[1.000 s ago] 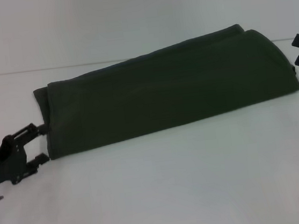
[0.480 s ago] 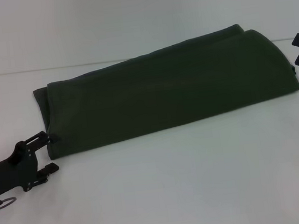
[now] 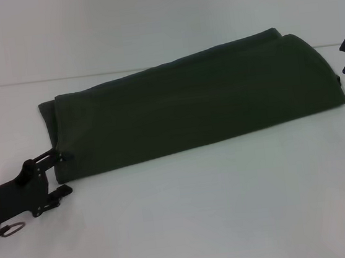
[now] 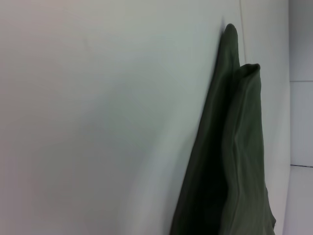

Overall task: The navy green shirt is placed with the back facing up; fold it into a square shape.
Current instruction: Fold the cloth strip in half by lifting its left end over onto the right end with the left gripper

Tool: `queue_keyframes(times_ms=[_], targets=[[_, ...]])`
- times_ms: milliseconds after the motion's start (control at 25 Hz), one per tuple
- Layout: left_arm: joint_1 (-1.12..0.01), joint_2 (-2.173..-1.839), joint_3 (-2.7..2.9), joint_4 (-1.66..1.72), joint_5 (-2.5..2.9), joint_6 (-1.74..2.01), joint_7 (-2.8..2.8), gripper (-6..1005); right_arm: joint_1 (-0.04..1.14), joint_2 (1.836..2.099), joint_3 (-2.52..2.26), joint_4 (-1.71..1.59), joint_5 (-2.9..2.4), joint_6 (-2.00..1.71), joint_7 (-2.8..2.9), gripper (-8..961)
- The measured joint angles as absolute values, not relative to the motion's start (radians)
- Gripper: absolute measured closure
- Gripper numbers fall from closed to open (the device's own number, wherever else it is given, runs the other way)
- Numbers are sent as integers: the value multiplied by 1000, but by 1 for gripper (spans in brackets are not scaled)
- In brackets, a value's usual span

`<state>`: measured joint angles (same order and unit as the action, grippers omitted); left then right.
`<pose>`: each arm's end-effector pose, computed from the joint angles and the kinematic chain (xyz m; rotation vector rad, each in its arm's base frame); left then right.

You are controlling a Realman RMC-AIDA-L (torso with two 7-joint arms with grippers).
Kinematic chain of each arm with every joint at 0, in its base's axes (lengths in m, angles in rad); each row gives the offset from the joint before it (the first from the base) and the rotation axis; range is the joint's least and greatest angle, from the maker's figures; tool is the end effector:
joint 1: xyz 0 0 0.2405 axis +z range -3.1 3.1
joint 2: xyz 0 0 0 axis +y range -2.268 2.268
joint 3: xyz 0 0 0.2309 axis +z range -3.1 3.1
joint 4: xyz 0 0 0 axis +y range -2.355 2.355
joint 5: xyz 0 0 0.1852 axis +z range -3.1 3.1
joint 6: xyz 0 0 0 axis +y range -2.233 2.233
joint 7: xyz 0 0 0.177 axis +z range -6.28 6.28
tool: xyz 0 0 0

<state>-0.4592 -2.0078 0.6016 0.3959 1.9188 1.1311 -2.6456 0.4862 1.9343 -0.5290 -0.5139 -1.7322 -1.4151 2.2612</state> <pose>-0.3156 0.3262 -0.0077 -1.2833 -2.3933 -0.9747 0.2611 0.3522 0.0708 -1.8314 1.8070 1.2514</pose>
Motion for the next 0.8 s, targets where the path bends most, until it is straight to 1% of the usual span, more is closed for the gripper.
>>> queue_keyframes(times_ms=[400, 560, 680, 800], targets=[[-525, -2007, 600, 353, 1936, 1064, -2638, 158, 483, 1932, -519, -503, -1730, -1416, 2261, 206], [-526, -2018, 563, 366, 1930, 1025, -2620, 156, 479, 1931, -515, -503, -1729, -1418, 2261, 205], [-530, -2034, 516, 370, 1909, 1021, -2562, 156, 477, 1931, -510, -503, -1729, -1419, 2261, 205], [-532, -2038, 501, 370, 1847, 1100, -2470, 156, 477, 1931, -504, -503, -1729, -1420, 2261, 205]])
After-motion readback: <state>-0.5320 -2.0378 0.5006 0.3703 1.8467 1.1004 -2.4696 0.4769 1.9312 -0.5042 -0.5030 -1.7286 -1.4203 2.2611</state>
